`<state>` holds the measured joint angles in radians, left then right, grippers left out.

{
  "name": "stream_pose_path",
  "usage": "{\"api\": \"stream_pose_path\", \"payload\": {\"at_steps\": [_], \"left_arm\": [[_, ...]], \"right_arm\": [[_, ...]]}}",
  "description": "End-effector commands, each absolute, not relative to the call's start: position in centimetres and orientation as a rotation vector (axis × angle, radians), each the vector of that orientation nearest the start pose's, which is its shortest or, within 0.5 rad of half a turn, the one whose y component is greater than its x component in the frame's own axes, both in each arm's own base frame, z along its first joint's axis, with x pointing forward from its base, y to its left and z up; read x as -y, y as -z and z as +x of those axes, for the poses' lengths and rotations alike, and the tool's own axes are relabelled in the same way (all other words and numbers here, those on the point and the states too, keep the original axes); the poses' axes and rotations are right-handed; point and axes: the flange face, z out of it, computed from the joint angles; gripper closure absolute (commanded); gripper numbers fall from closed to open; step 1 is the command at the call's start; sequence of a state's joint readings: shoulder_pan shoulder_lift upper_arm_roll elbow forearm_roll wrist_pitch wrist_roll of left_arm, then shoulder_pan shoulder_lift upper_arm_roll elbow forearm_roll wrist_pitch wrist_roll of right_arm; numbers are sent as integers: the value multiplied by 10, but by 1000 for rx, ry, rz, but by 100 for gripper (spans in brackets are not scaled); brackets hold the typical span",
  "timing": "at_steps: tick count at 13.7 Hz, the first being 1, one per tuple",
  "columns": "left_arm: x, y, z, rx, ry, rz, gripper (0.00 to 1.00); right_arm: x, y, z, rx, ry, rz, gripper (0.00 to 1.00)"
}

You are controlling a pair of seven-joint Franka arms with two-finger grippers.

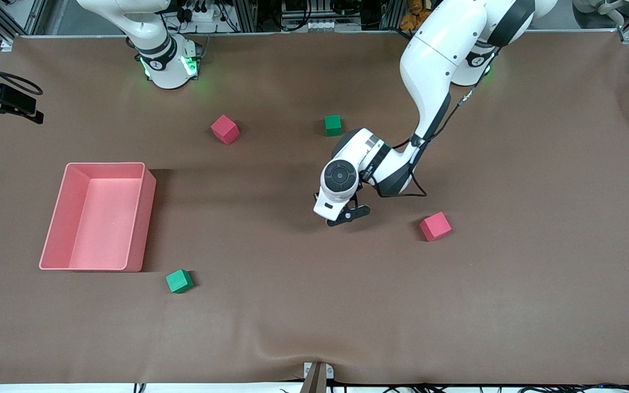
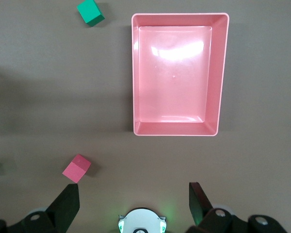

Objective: Place and upright button with both arms
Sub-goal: 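Lower the left gripper and close it on the button's base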

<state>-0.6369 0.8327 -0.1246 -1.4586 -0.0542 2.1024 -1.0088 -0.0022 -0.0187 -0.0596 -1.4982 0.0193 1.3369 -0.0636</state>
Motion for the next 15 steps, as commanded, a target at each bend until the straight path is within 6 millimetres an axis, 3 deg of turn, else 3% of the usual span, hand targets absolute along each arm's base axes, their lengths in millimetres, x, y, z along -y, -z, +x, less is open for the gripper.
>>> {"api": "stream_pose_path", "payload": {"at_steps": [1, 5, 8, 10, 12, 15], "left_arm": [[472, -179, 512, 456, -311, -3022, 33], [471, -180, 511, 452, -310, -3022, 58], [473, -183, 510, 472, -310, -3016, 91], [474, -188, 513, 498, -298, -3019, 95], [488, -206, 508, 509, -268, -3039, 100], [499, -238, 512, 605, -230, -3045, 100]], "right_arm": [[34, -653, 520, 9, -238, -3100, 0], [32, -653, 520, 10, -233, -3102, 0], [31, -653, 520, 8, -233, -3102, 0], [31, -655, 520, 8, -229, -3103, 0], [31, -655, 520, 8, -229, -3103, 0], [31, -656, 520, 13, -224, -3103, 0]]}}
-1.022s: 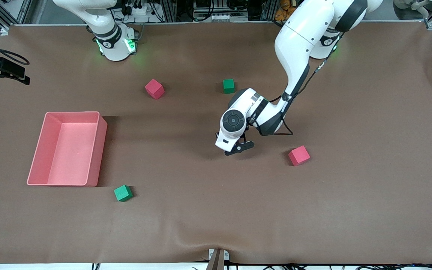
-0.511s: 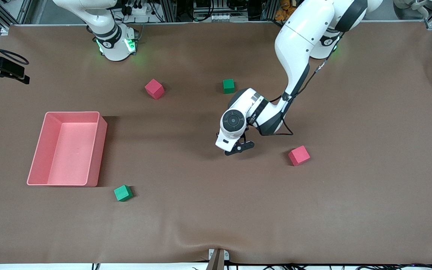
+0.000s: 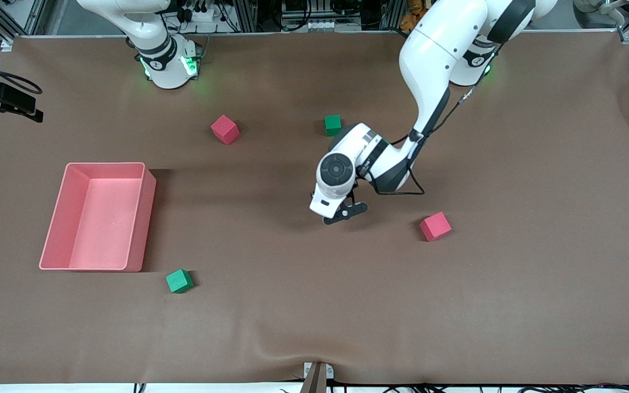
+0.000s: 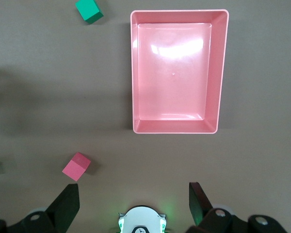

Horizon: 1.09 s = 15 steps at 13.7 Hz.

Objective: Place and upright button with both arms
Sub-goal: 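Lift the button with the left gripper and turn its cap upward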

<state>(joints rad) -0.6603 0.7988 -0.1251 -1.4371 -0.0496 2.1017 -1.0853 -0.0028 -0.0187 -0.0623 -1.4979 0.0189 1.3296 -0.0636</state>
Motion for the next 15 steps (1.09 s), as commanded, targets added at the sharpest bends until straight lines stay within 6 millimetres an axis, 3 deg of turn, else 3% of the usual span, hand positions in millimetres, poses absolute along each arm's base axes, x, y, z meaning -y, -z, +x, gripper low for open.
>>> {"api": "stream_pose_path", "payload": {"at_steps": [1, 3, 10, 12, 13, 15], "left_arm": [[500, -242, 510, 615, -237, -3026, 100], [510, -261, 502, 621, -127, -3007, 99], [559, -276, 439, 616, 302, -2826, 100], [572, -292, 435, 790, 395, -2798, 95], [575, -292, 430, 842, 411, -2771, 94], [590, -288, 406, 923, 621, -2690, 87]], "right_arm": [[31, -656, 520, 13, -224, -3103, 0], [31, -656, 520, 13, -224, -3103, 0], [30, -657, 519, 16, -224, -3102, 0], [30, -657, 519, 18, -224, -3102, 0], [30, -657, 519, 18, -228, -3101, 0], [29, -657, 519, 19, -228, -3100, 0]]}}
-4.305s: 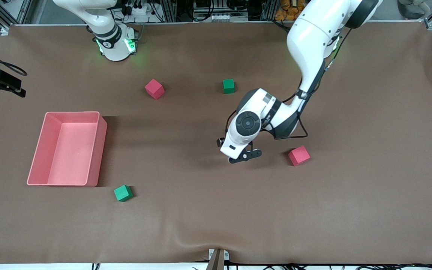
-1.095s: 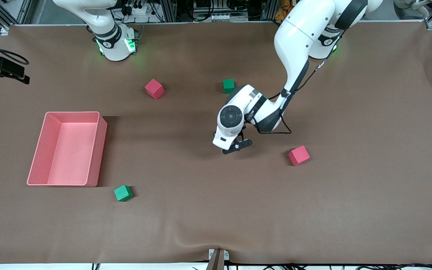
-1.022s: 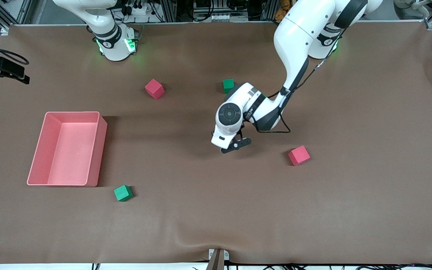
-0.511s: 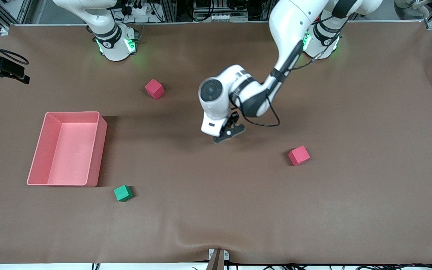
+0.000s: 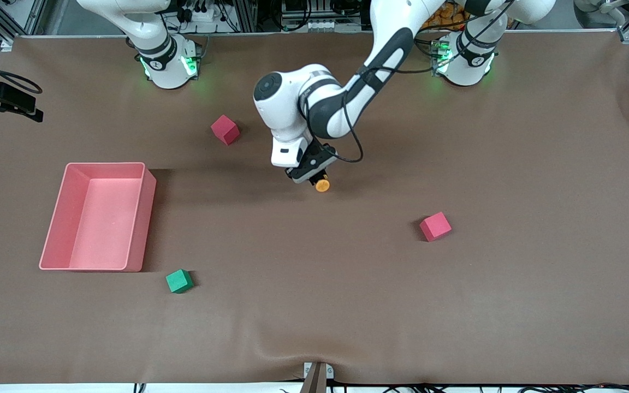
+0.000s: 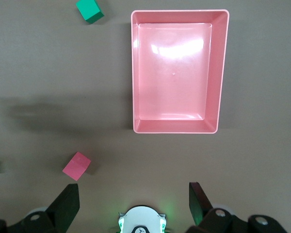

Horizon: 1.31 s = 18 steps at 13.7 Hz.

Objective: Place and upright button with both arms
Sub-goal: 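Lift the button with the left gripper and turn its cap upward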

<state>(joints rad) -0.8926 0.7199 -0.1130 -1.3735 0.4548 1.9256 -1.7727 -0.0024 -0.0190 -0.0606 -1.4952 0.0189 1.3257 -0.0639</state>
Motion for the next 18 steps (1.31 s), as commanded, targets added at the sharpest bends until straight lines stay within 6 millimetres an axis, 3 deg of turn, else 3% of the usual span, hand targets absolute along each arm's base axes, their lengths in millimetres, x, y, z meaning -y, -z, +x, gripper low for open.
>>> {"api": "stream_pose_path", "payload": {"at_steps": [1, 3, 7, 11, 13, 15, 18], "left_arm": [[599, -274, 392, 902, 687, -2670, 87], [603, -255, 384, 873, 802, -2626, 88], [608, -257, 376, 835, 1050, -2549, 88], [612, -226, 374, 920, 1340, -2466, 88], [621, -211, 358, 867, 1441, -2464, 88], [626, -178, 338, 820, 1510, -2440, 88], [617, -130, 330, 789, 1589, -2383, 89]], "right_arm": [[29, -657, 519, 16, -228, -3100, 0], [28, -656, 519, 17, -233, -3098, 0], [27, -657, 520, 12, -225, -3092, 0], [28, -658, 519, 9, -225, -3093, 0], [30, -661, 519, 8, -212, -3091, 0], [28, -663, 519, 5, -206, -3093, 0], [27, -671, 520, 8, -175, -3096, 0]]}}
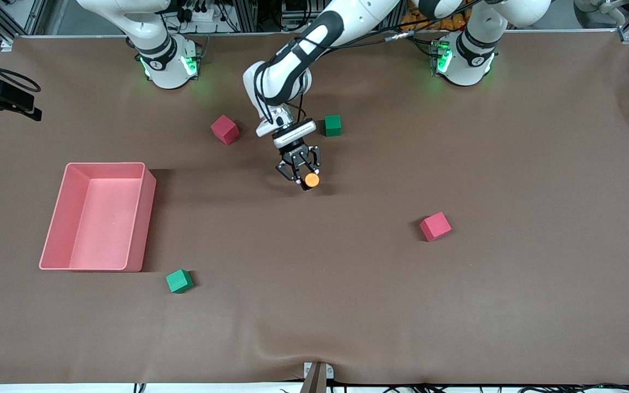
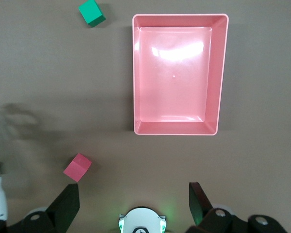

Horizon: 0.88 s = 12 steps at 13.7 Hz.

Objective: Place and upright button with both arms
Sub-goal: 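Lift the button with the left gripper and turn its cap upward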

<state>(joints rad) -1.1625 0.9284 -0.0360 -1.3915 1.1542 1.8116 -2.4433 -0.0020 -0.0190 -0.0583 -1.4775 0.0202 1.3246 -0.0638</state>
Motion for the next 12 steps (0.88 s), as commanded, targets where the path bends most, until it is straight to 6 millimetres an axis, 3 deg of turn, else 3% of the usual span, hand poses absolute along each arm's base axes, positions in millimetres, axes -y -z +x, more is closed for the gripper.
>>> {"api": "stream_pose_path", "payload": {"at_steps": [1, 5, 12], "left_arm": [[614, -118, 329, 774, 1608, -2373, 89], [609, -107, 328, 774, 1639, -2347, 91], [604, -94, 334, 755, 1650, -2329, 87]], "right_arm": [[26, -671, 520, 11, -173, -3096, 0], [23, -671, 520, 22, -178, -3097, 0], [26, -673, 519, 15, -168, -3097, 0]]}}
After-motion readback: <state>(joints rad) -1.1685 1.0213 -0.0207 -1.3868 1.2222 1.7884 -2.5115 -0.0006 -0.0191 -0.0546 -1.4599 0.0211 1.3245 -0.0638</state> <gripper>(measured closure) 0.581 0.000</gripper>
